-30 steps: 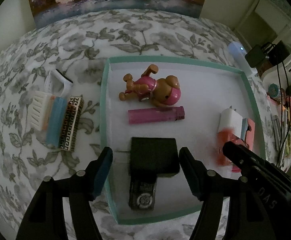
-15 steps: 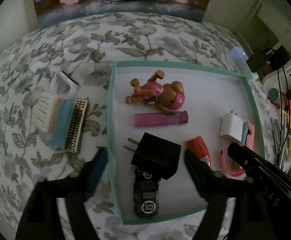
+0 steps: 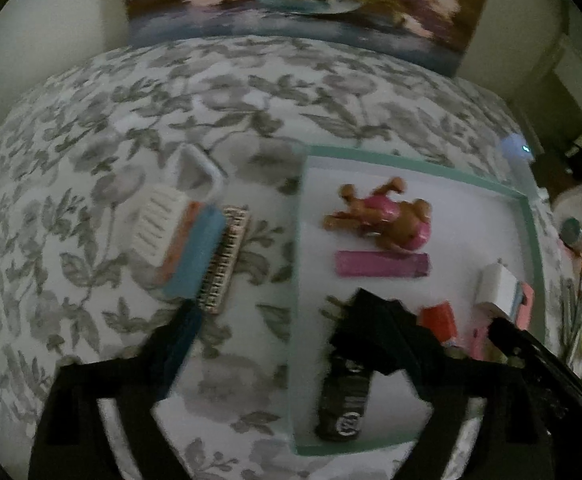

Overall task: Organize rigid objects
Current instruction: 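Lower the black charger plug into the tray and open the left tool, then move both tools back over the remaining object pile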

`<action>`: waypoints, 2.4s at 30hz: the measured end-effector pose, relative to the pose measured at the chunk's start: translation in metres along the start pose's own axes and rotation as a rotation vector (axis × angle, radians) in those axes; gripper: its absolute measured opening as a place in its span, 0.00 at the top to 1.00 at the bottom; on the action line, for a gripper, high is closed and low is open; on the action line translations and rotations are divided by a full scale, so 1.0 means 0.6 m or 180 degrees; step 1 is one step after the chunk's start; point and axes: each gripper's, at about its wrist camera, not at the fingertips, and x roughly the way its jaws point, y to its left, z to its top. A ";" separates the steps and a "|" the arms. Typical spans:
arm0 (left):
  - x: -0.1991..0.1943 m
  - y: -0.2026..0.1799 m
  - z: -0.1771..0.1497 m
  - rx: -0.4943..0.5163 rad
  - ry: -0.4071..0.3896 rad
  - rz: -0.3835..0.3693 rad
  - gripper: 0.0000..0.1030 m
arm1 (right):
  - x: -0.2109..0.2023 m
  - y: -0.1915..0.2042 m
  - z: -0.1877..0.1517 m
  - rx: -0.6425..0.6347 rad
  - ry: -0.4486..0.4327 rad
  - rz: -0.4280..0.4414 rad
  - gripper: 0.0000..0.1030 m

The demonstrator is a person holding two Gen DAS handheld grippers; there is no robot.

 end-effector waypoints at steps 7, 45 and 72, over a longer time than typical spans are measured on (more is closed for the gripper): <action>0.004 0.040 0.003 -0.0232 -0.0003 0.0124 0.06 | 0.004 0.011 -0.002 -0.0095 -0.0011 -0.0067 0.23; -0.023 0.178 0.063 -0.0601 -0.0316 0.0203 0.03 | -0.013 0.101 0.013 -0.0399 -0.0426 -0.0001 0.00; 0.019 0.294 0.132 -0.1013 -0.0043 -0.0021 0.04 | 0.066 0.315 0.047 -0.0905 -0.0121 0.0419 0.00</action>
